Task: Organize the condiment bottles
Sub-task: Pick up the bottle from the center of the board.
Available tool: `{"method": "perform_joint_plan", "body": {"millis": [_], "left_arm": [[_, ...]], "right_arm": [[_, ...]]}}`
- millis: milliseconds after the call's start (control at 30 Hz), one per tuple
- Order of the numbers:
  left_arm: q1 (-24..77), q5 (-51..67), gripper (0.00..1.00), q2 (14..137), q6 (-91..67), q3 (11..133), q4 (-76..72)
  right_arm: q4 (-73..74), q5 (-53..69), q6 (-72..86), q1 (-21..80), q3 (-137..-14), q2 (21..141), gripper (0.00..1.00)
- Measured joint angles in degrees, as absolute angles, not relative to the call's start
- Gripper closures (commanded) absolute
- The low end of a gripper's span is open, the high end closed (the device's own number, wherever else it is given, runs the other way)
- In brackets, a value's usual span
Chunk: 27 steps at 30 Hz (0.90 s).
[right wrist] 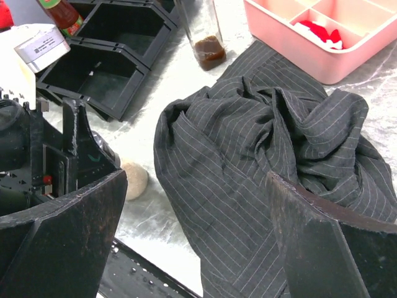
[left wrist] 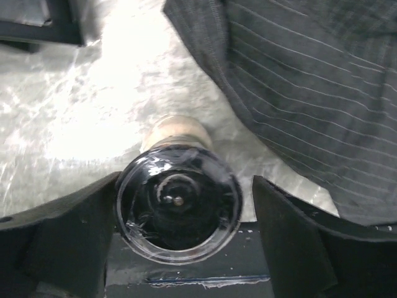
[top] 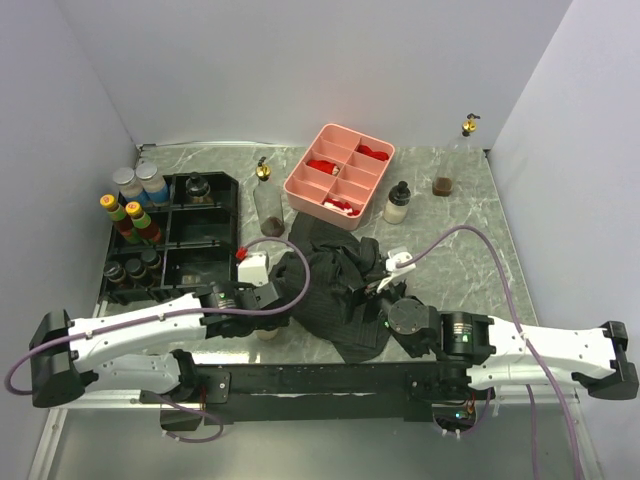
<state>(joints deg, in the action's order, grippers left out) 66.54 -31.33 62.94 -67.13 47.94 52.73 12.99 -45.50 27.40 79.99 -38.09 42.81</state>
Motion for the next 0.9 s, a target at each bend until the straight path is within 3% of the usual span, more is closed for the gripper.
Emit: {"method": "perform_joint_plan", "body": {"millis": [233,333,400,433,700,900], "left_arm": [[67.2,-34.0,0.49,61.9,-70.9,48.1,55.0],[67.2,-34.9,0.7,59.7,-71.4,48.0,55.6],[67.2,-35.6,0.95,58.0,-71.5,48.0,55.6],[67.2,-36.1,0.99,57.3,-71.5,48.1,55.6],[64.5,-43.0,0.99,56.8,-68.7,60.1,61.1],[42.3,-41.1,0.99,56.5,-56.4,64.1,53.5]], "right_arm": [[13.6,-45.6,28.1,79.9,-36.7,41.0,0.0],[13.6,-45.4,28.3,79.9,-36.3,40.9,0.0],[13.8,-45.4,28.5,79.9,-36.3,40.9,0.0],[13.8,-45.4,28.6,79.9,-36.3,40.9,0.0],[14.1,-44.8,28.9,79.9,-36.3,39.7,0.0],[14.7,-44.5,29.1,79.9,-36.3,37.5,0.0]]}}
